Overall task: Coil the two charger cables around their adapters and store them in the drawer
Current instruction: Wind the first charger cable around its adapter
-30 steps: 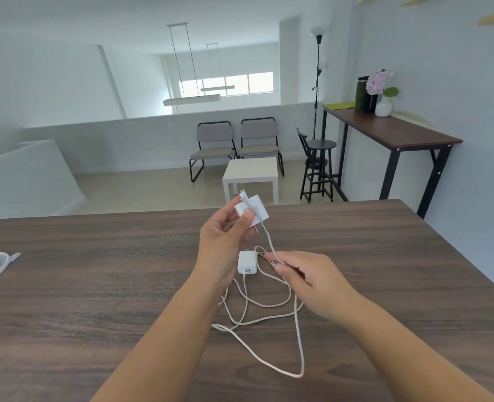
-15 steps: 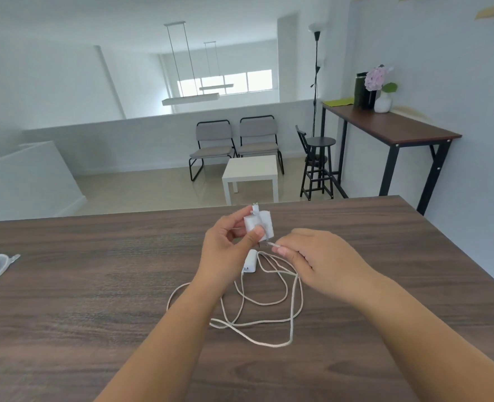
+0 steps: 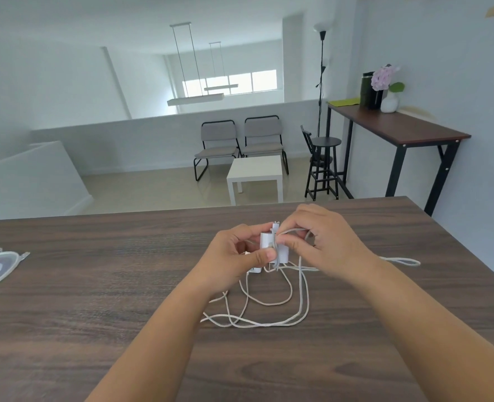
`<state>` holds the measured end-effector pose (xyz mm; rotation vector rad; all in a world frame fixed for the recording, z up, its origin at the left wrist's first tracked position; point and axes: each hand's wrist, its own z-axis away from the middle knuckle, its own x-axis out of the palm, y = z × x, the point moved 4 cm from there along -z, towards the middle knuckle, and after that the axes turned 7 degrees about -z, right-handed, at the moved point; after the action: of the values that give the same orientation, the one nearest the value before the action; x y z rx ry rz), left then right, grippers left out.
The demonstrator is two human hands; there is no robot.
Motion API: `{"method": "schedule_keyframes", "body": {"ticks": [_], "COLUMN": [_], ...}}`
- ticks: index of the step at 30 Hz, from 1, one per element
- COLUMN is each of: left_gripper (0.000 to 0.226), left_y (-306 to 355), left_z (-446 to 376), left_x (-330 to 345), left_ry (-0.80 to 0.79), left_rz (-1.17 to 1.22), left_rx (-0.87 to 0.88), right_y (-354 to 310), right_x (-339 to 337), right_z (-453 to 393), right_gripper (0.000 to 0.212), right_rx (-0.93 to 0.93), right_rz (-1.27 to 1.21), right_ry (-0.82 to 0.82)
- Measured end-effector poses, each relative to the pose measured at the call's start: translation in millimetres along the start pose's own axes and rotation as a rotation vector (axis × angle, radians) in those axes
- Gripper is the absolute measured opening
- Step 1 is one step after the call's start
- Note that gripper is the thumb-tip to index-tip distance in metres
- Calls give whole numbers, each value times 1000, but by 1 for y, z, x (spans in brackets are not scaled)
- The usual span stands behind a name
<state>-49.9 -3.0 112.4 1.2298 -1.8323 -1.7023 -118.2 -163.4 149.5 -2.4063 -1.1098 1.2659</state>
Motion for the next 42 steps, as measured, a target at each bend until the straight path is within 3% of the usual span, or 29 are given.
{"method": "schedule_keyframes", "body": {"ticks": [5, 9, 12, 19, 24, 28, 34, 38, 42], "left_gripper": [47, 51, 55, 42, 36, 33, 25, 17, 21], "left_y": [-1, -2, 0, -1, 2, 4, 4, 6, 14], "left_z": [5, 9, 12, 10, 5, 6, 5, 2, -3], "left_x": [0, 2, 3, -3, 8, 16, 19, 7, 0], "left_ry": [-11, -40, -74, -147, -234, -157, -40, 58, 143], "left_rz": [36, 75, 43, -299, -369, -135, 87, 372, 650], "left_rx": [1, 0, -32, -44, -21, -26, -36, -62, -85], "right_y": [4, 6, 5, 10, 6, 9, 19, 42, 74], "right_x": [-3, 1, -3, -14, -17, -20, -18, -24, -21], "right_z": [1, 3, 4, 1, -7, -5, 0, 14, 34], "right_gripper": [19, 11, 2, 5, 7, 7, 10, 23, 24], "right_rx": [187, 249, 246, 228, 192, 248, 265, 362, 476], "right_rz": [-238, -415, -337, 74, 50, -153, -239, -361, -378], "right_ry": [71, 12, -105, -467, -365, -164, -130, -18, 20]}}
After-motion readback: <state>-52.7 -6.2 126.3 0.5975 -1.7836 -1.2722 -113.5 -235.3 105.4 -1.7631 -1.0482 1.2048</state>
